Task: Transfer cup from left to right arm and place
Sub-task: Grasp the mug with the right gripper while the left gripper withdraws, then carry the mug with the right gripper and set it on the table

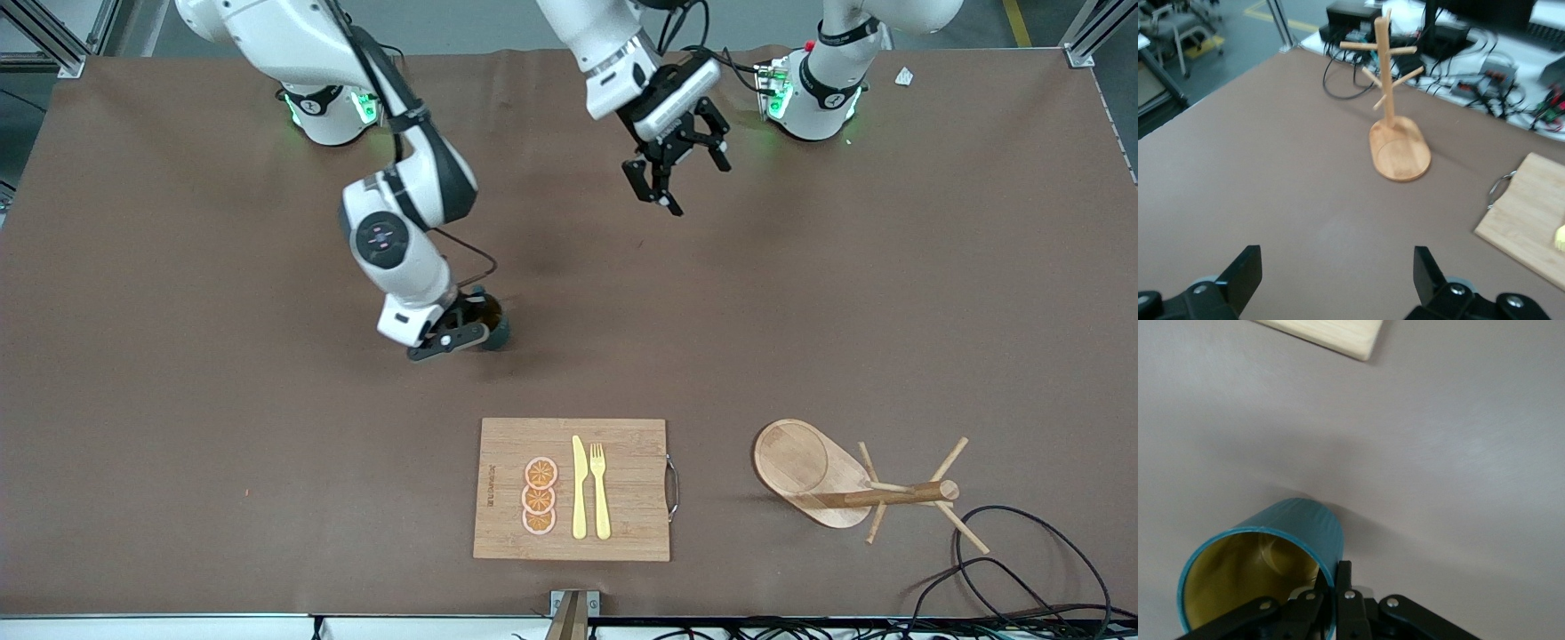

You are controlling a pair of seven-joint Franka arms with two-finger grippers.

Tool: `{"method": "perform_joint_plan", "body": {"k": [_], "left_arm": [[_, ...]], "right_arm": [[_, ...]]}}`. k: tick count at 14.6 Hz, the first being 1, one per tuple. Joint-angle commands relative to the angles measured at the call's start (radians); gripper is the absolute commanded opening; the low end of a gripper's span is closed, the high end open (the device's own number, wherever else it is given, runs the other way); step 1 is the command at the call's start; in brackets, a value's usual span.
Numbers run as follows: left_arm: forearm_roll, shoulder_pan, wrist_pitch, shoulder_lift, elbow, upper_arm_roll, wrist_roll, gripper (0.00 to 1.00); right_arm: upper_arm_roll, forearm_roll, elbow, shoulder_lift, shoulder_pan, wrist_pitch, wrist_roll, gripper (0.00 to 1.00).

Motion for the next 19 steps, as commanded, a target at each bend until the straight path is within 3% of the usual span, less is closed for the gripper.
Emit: {"method": "perform_joint_plan", "body": {"k": [1,4,10,16,19], "left_arm": [[-0.073,0.097,-0.003,0.003,0.098,-0.007,0.172,1.0],[-0.147,0.206,-0.003,0.018,0.192,-0.007,0.364,1.0],[-0.306,0.455,-0.028,0.013,0.313,-0.007,0.786,1.0],[-0.426,0.636,-0.028,0.026,0.385,-0.007,1.308,1.0],[-0.509,0.726,-0.028,0.016,0.399,-0.009,1.427,1.0]], "right_arm": [[0.007,-0.016,-0.054,-0.088,-0.121,-0.039,-0.346,0.01],[0.007,-0.122,-0.094,-0.134,-0.239,-0.041,-0.598,0.04],[0.009,-0.135,-0.1,-0.137,-0.496,-0.024,-1.231,0.04],[0.009,-0.135,-0.108,-0.113,-0.615,0.039,-1.49,0.04],[0.009,-0.135,-0.135,-0.096,-0.618,0.073,-1.55,0.04]]}}
